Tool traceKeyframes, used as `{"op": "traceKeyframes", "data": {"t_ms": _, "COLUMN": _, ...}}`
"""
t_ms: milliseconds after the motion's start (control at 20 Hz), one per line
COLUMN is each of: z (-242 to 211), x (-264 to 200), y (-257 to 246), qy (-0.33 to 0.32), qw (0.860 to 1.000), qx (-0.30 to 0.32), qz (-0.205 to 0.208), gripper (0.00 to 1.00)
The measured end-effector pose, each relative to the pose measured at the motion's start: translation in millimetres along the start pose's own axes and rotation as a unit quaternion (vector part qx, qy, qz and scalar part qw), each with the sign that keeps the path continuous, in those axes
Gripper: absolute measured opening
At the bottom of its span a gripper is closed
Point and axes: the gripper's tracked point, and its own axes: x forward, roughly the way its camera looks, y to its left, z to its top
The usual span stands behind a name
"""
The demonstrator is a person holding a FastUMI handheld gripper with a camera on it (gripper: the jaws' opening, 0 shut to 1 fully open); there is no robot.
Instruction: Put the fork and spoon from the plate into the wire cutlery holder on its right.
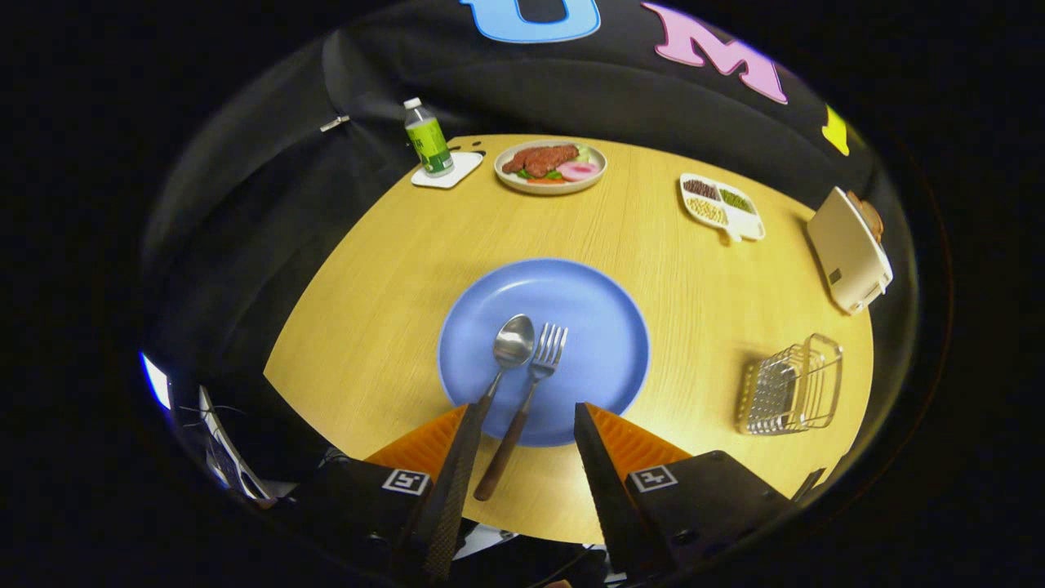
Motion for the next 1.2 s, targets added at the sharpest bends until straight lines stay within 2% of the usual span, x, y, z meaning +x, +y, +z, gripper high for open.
{"op": "traceKeyframes", "data": {"t_ms": 50, "z": -4, "x": 8, "y": 0, "qy": 0.01, "qw": 1.0, "qx": 0.01, "qz": -0.002, "gripper": 0.73}}
{"op": "traceKeyframes", "data": {"t_ms": 200, "z": -12, "x": 31, "y": -4, "qy": 0.031, "qw": 0.999, "qx": 0.026, "qz": -0.017, "gripper": 0.57}}
{"op": "traceKeyframes", "data": {"t_ms": 350, "z": -18, "x": 48, "y": -3, "qy": 0.05, "qw": 0.998, "qx": 0.034, "qz": -0.022, "gripper": 0.58}}
{"op": "traceKeyframes", "data": {"t_ms": 450, "z": -22, "x": 57, "y": -1, "qy": 0.063, "qw": 0.997, "qx": 0.037, "qz": -0.026, "gripper": 0.45}}
{"op": "traceKeyframes", "data": {"t_ms": 550, "z": -34, "x": 66, "y": -2, "qy": 0.086, "qw": 0.995, "qx": 0.037, "qz": -0.032, "gripper": 0.4}}
{"op": "traceKeyframes", "data": {"t_ms": 700, "z": -31, "x": 63, "y": -8, "qy": 0.095, "qw": 0.994, "qx": 0.044, "qz": -0.04, "gripper": 0.14}}
{"op": "traceKeyframes", "data": {"t_ms": 900, "z": -23, "x": 61, "y": -11, "qy": 0.076, "qw": 0.995, "qx": 0.066, "qz": -0.03, "gripper": 0.08}}
{"op": "traceKeyframes", "data": {"t_ms": 1200, "z": 4, "x": 24, "y": -25, "qy": 0.032, "qw": 0.995, "qx": 0.089, "qz": -0.009, "gripper": 0.08}}
